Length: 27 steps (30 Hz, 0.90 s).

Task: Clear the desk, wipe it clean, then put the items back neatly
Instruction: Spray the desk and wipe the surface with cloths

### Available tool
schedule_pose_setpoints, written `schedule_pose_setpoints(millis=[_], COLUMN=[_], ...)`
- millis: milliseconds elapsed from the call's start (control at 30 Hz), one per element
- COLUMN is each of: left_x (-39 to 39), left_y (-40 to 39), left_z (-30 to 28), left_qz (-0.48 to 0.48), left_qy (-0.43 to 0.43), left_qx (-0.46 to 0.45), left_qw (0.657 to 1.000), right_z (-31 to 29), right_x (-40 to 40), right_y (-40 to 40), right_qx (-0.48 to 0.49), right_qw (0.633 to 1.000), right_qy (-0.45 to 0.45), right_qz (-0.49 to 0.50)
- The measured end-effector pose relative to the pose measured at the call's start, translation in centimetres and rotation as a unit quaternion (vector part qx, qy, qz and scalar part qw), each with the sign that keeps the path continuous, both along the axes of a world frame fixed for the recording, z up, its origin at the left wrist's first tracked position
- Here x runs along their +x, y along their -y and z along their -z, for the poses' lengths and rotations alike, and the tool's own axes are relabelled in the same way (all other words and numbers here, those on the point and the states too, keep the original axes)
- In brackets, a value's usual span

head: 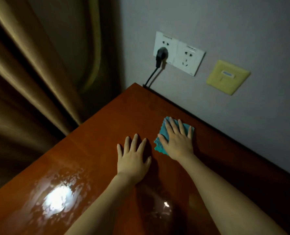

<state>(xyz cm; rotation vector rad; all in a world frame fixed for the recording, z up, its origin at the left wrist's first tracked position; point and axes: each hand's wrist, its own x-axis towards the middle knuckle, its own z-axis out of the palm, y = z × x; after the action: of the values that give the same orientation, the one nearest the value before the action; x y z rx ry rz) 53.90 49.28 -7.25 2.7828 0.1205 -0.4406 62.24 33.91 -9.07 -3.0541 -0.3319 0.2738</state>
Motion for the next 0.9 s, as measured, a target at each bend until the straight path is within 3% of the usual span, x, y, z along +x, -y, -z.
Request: schedule_pose_setpoints(millis=[533,900], left_x=[-6.8,-13.5], left_y=[14.0,28.3], left_z=[0.1,0.2], left_qz=[0.1,0.169], left_qy=[0.005,0.004], left_qx=[-0.006,0.011], left_qw=[0.995,0.986], right_z=[0.2,0.3], right_x=[-11.5,-19.7], right_y=[17.6,32.8], right_qx=[-0.016,-0.014], right_qw=[0.994,0.985], right_qy=[0.007,0.013], right_qz=[0.112,0.171])
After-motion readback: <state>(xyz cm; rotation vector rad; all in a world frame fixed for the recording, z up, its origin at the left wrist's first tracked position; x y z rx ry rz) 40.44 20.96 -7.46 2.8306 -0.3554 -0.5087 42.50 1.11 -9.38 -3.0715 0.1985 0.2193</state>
